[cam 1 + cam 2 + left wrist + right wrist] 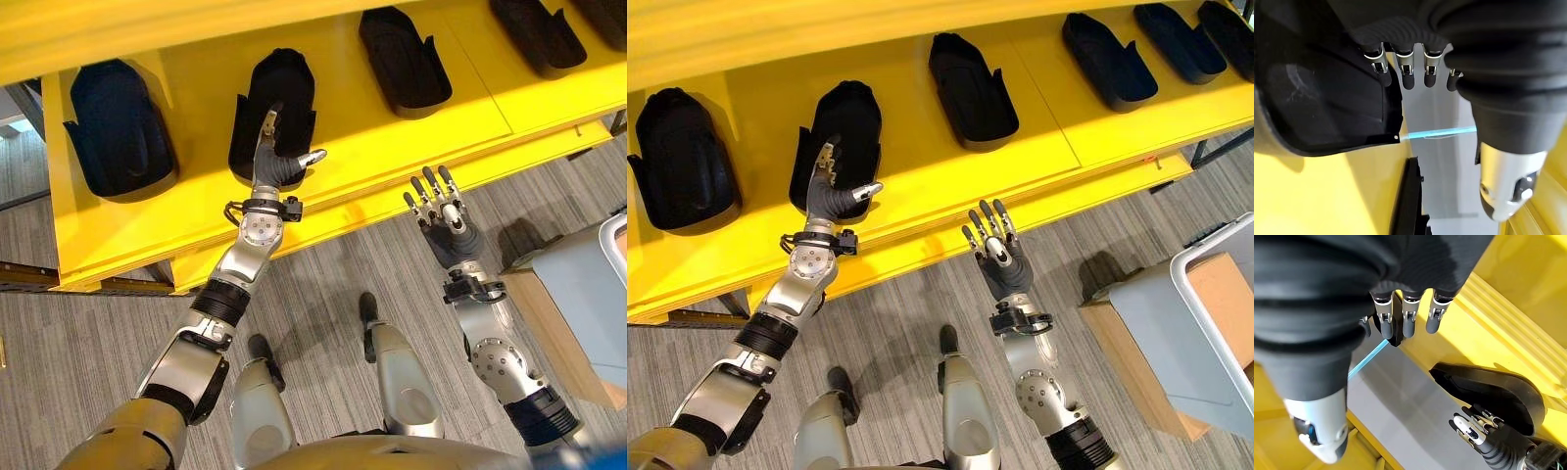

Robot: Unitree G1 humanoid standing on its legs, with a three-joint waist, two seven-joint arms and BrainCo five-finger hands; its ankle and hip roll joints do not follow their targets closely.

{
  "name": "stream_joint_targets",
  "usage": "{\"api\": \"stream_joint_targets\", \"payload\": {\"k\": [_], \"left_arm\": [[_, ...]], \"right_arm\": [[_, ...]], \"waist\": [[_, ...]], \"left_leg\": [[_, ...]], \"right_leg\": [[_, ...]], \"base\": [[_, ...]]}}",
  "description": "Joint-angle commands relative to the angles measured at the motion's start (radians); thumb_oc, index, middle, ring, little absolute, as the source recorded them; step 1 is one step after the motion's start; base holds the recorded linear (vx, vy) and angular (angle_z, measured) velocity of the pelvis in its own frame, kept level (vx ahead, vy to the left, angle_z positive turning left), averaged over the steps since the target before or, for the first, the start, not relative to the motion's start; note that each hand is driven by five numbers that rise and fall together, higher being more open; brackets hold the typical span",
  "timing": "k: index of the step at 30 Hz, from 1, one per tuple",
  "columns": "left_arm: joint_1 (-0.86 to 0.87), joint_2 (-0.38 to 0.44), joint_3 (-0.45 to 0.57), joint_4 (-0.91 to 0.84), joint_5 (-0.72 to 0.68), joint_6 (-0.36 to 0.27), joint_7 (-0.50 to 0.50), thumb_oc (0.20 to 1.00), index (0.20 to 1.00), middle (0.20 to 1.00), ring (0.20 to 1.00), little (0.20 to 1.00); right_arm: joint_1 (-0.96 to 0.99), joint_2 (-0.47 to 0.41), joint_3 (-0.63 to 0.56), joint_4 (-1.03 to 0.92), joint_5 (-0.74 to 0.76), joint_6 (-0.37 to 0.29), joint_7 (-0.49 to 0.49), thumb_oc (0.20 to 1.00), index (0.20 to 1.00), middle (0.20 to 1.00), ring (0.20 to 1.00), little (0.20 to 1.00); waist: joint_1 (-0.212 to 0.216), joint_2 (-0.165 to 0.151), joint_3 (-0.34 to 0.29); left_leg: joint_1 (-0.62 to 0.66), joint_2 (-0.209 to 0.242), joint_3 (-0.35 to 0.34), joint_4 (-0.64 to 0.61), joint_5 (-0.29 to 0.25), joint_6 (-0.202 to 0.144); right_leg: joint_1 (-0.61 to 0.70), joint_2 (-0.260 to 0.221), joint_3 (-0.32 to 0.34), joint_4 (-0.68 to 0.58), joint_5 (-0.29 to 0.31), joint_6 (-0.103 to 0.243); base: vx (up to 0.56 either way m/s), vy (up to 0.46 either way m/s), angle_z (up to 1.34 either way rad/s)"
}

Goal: Move parts from the plastic box to the shelf.

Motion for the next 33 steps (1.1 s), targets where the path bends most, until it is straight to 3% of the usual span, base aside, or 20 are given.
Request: {"api": "stream_joint_targets", "payload": {"k": [1, 11, 33], "left_arm": [[-0.015, 0.056, 0.014, -0.116, 0.021, -0.067, 0.026, 1.000, 1.000, 1.000, 1.000, 1.000], [-0.015, 0.068, 0.051, -0.255, 0.024, -0.103, 0.043, 1.000, 1.000, 1.000, 1.000, 1.000], [0.062, 0.094, 0.125, -0.123, 0.040, -0.056, 0.074, 1.000, 1.000, 1.000, 1.000, 1.000]], "right_arm": [[-0.010, -0.010, -0.005, -0.072, 0.008, -0.062, 0.016, 1.000, 1.000, 1.000, 1.000, 1.000], [-0.013, -0.019, 0.002, -0.074, 0.007, -0.061, 0.028, 1.000, 1.000, 1.000, 1.000, 1.000], [-0.015, -0.027, 0.012, -0.054, 0.020, -0.049, 0.027, 1.000, 1.000, 1.000, 1.000, 1.000]], "waist": [[0.022, -0.002, -0.051], [0.029, -0.007, -0.057], [0.044, -0.012, -0.042]], "left_leg": [[-0.081, 0.054, -0.091, 0.004, 0.065, -0.014], [-0.095, 0.051, -0.095, 0.005, 0.060, -0.013], [-0.123, 0.047, -0.106, 0.020, 0.064, -0.012]], "right_leg": [[0.030, -0.071, 0.014, -0.018, 0.018, 0.052], [0.023, -0.074, 0.008, -0.014, 0.016, 0.050], [0.008, -0.080, 0.006, -0.003, 0.016, 0.048]], "base": [[0.00, 0.000, 0.00], [0.00, 0.004, 0.02], [0.00, 0.001, 0.00]]}}
